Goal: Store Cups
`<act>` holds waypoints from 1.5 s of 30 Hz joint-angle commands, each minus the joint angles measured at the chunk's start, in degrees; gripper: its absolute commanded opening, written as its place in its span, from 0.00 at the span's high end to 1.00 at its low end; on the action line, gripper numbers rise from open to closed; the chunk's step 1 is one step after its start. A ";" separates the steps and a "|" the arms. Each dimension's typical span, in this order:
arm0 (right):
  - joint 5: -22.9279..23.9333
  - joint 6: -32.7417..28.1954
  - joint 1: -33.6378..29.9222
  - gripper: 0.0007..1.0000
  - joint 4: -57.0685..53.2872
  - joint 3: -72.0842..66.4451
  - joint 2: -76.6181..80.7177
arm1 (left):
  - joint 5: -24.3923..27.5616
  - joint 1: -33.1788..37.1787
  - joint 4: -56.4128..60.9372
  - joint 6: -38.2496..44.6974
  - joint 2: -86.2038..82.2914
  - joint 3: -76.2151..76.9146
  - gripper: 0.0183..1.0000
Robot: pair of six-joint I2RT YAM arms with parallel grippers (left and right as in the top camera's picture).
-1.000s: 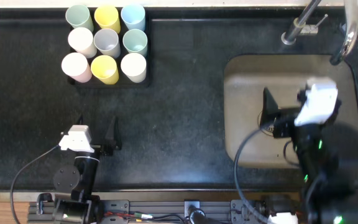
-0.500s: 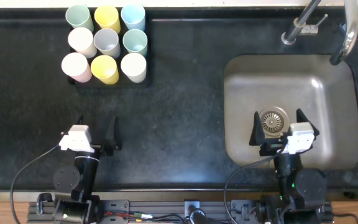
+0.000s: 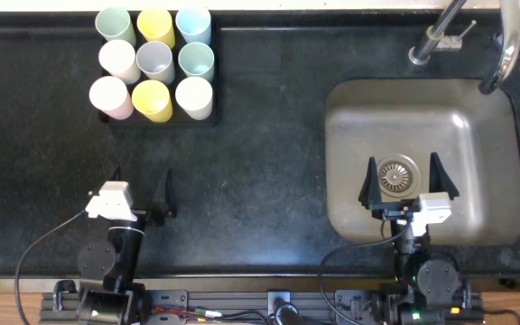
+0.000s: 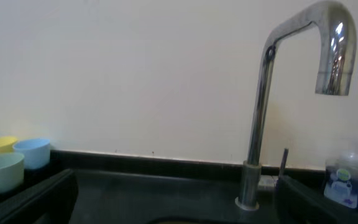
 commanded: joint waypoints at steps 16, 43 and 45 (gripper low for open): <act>0.09 -0.22 0.28 0.00 -13.00 -1.81 -0.63 | 0.74 0.37 -0.22 1.07 -0.46 -0.07 0.00; 0.07 -0.22 0.28 0.00 -13.05 -1.81 -0.61 | 0.74 0.37 -0.22 1.07 -0.46 -0.07 0.00; 0.07 -0.22 0.28 0.00 -13.05 -1.81 -0.61 | 0.74 0.37 -0.22 1.07 -0.46 -0.07 0.00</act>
